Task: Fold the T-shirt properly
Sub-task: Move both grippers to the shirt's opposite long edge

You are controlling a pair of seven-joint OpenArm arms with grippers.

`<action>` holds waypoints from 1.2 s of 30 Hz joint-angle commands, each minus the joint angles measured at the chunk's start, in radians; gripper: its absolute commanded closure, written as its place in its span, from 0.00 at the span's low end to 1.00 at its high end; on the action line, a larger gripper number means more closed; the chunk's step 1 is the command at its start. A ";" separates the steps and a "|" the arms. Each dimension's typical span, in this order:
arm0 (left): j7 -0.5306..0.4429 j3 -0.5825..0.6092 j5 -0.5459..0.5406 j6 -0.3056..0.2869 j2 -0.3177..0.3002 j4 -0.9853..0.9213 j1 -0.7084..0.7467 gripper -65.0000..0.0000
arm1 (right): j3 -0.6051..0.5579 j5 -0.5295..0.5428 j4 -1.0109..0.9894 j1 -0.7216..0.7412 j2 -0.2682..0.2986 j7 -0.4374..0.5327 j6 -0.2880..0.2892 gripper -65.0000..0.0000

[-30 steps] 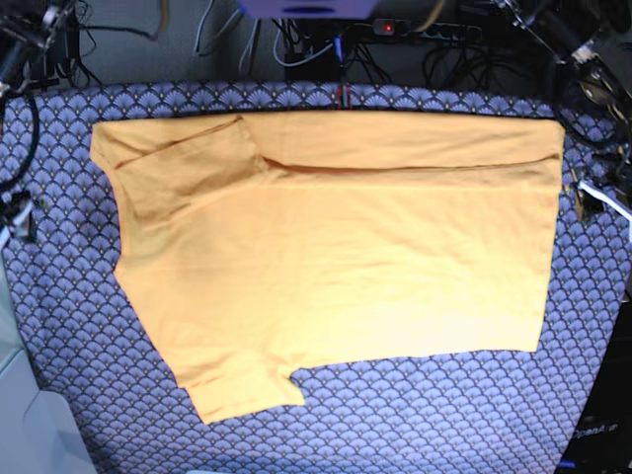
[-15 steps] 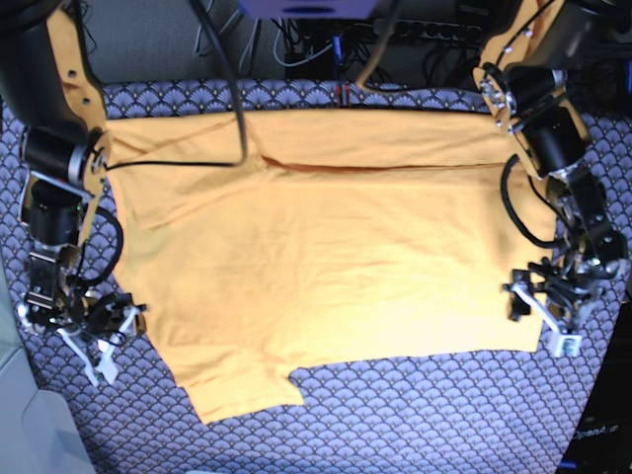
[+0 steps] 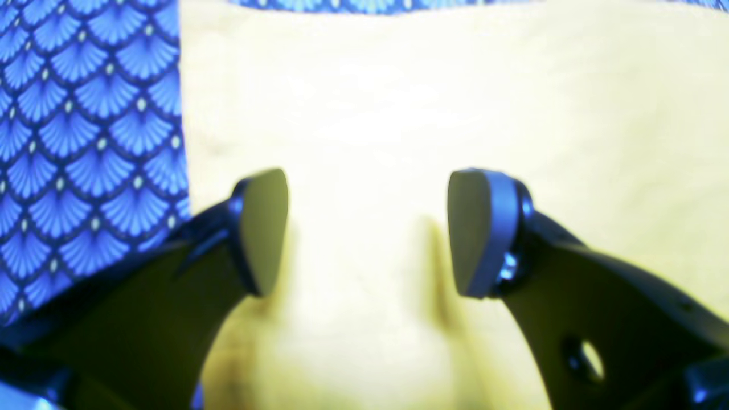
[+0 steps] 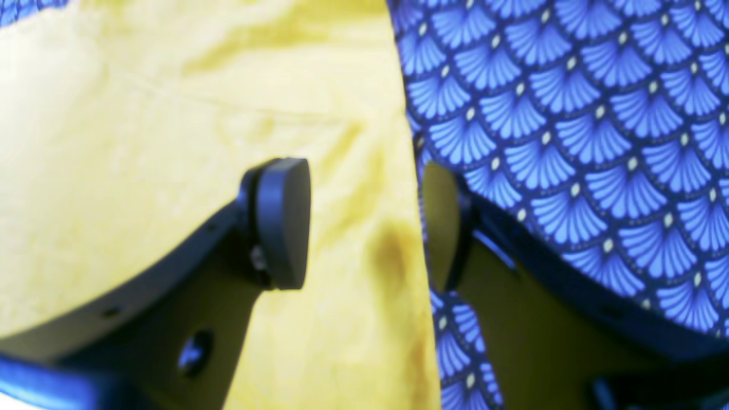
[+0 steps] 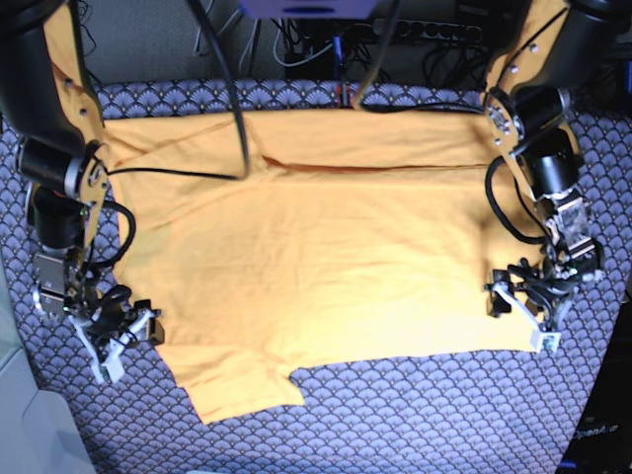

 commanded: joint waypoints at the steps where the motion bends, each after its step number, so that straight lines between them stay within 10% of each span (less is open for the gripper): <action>1: -0.020 0.001 -0.013 0.002 -0.012 0.018 -0.021 0.35 | 0.002 0.018 0.011 0.034 0.011 0.032 0.000 0.50; 20: 0.049 -0.001 -0.023 0.000 -0.015 0.288 0.168 0.35 | 0.004 0.021 -0.144 0.031 0.011 0.202 0.000 0.50; 36: 0.049 -0.002 -0.023 0.000 -0.014 0.288 0.206 0.35 | 0.004 0.021 -0.150 0.028 0.024 0.274 -0.185 0.50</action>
